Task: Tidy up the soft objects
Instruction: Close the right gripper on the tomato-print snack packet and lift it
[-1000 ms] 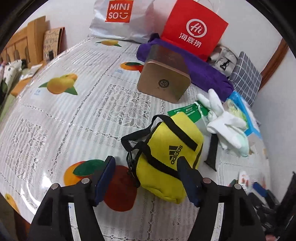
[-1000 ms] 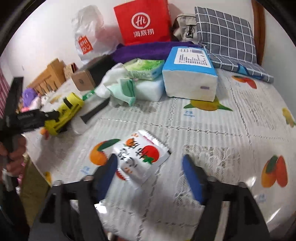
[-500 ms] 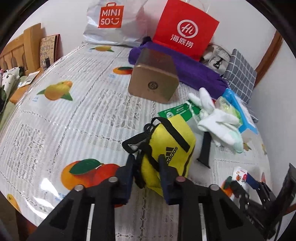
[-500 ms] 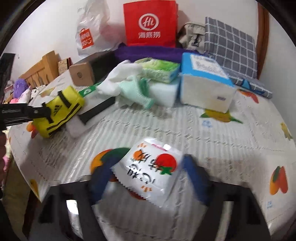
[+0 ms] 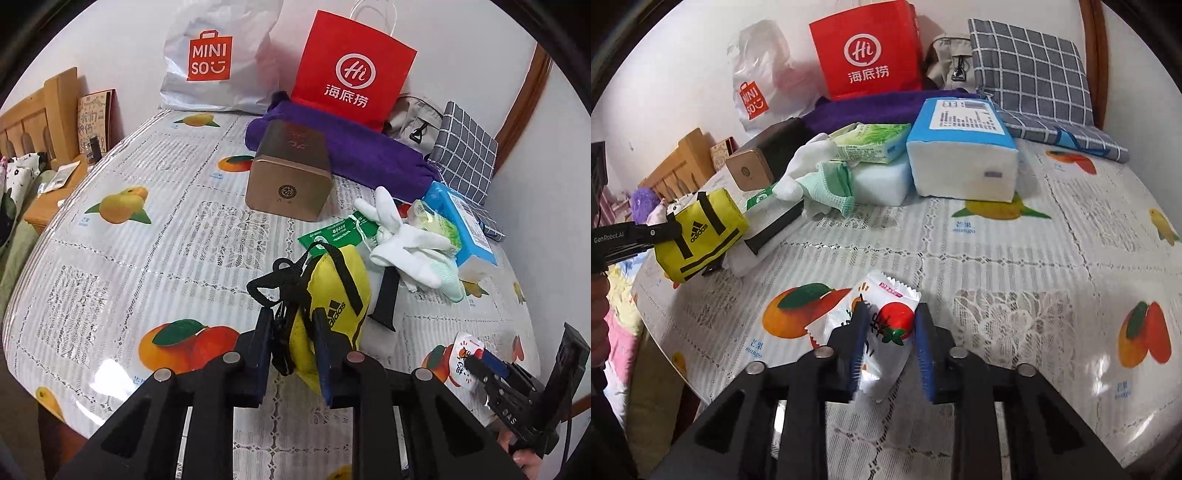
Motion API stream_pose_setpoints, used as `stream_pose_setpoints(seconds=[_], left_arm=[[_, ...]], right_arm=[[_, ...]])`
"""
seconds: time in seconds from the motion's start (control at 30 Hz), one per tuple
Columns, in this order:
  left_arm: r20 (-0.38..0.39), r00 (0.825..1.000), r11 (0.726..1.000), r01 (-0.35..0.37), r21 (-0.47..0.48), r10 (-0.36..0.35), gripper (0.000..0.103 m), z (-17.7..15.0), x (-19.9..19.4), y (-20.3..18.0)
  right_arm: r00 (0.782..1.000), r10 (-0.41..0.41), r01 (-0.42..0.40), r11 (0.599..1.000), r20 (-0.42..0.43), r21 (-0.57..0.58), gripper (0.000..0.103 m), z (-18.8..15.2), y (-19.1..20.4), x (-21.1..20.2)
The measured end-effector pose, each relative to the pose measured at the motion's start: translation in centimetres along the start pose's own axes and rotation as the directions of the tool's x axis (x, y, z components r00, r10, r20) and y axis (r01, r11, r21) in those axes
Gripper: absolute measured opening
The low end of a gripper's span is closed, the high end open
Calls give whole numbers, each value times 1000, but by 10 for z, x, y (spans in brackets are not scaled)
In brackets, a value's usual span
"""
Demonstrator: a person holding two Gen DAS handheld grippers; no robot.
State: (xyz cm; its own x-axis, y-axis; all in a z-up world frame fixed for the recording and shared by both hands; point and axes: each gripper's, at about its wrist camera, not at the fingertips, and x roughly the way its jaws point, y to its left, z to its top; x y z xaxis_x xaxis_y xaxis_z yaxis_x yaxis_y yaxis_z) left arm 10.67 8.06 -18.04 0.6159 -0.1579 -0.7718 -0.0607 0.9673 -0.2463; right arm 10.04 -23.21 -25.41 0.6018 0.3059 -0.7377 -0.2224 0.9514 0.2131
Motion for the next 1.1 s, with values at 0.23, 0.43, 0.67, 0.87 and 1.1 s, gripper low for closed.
stream_pose_setpoints(seconds=[0.23, 0.43, 0.67, 0.87, 1.1], left_arm=[[-17, 1000, 1000, -4, 1, 4, 20, -2, 3, 6], [-26, 1000, 1000, 5, -3, -5, 20, 1, 10, 9], [-30, 999, 1000, 27, 1, -27, 20, 8, 18, 11], [-33, 998, 998, 56, -14, -56, 20, 16, 22, 17], [-39, 997, 997, 70, -23, -71, 20, 23, 26, 19]], right_arm=[[999, -46, 47, 997, 26, -57, 86, -9, 21, 5], [991, -116, 123, 985, 65, -120, 85, -15, 38, 13], [993, -90, 100, 983, 73, -155, 34, -9, 40, 13], [998, -33, 40, 990, 50, -137, 7, -2, 37, 14], [999, -29, 33, 995, 45, -98, 5, 6, 26, 11]])
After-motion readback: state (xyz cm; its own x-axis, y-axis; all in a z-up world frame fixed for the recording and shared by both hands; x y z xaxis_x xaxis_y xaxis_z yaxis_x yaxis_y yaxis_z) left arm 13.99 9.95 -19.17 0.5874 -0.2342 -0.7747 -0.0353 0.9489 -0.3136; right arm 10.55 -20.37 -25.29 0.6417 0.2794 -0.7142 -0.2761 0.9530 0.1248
